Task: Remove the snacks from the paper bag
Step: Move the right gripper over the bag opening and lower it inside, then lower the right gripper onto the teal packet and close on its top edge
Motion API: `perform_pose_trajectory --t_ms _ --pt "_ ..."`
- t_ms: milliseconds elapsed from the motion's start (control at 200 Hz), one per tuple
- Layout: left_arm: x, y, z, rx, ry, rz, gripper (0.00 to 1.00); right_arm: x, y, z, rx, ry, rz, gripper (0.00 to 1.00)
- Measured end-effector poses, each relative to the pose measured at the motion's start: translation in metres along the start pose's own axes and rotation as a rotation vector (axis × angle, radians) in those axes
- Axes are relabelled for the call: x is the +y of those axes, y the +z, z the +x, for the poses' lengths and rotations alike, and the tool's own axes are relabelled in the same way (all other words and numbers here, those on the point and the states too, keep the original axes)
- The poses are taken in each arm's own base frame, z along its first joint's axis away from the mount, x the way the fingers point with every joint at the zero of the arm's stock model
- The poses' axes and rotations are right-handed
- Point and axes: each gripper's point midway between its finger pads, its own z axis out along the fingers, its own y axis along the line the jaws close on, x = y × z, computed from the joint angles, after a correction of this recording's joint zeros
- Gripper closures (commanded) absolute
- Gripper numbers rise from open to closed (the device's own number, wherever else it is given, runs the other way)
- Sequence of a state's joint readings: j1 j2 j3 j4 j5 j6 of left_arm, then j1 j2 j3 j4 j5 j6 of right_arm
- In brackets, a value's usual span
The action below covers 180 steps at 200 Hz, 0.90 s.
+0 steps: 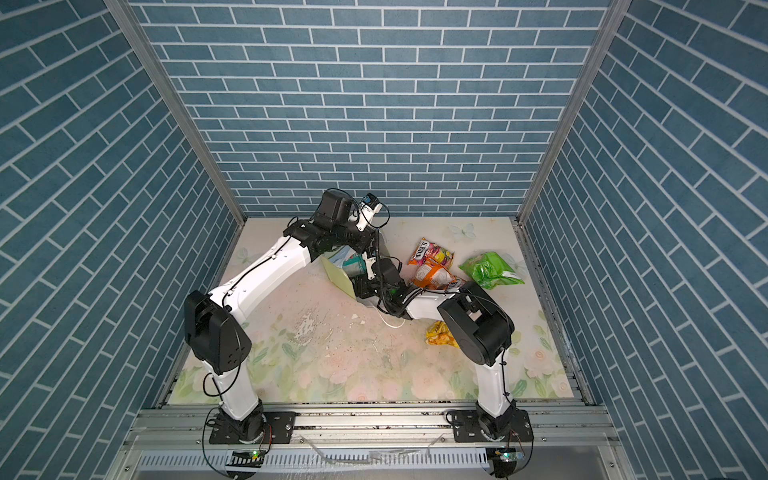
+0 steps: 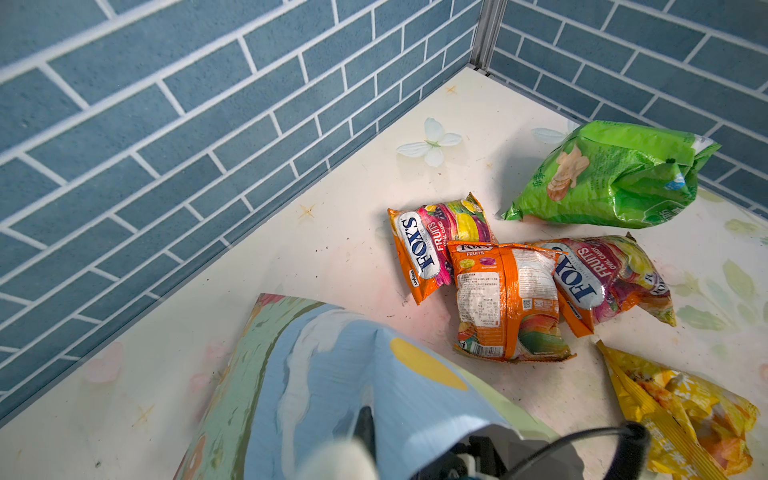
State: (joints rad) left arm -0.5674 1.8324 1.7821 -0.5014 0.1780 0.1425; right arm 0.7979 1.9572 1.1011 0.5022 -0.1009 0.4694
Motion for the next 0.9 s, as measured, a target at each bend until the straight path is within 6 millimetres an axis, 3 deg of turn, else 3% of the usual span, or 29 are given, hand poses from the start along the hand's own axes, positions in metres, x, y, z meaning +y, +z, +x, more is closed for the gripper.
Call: perform_pose_trajectory --t_ms 505,775,900 --pt "-0.008 -0.002 -0.004 -0.014 -0.006 0.033 1.0 0.0 0.018 -0.013 -0.063 0.001 -0.014 0.11" --pt "-0.019 0.001 -0.003 -0.021 -0.002 0.077 1.0 -0.012 0.036 -0.02 -0.107 0.029 0.042 0.11" --pt "-0.02 0.001 -0.003 -0.025 -0.002 0.088 1.0 -0.018 0.043 -0.023 -0.123 0.05 0.067 0.2"
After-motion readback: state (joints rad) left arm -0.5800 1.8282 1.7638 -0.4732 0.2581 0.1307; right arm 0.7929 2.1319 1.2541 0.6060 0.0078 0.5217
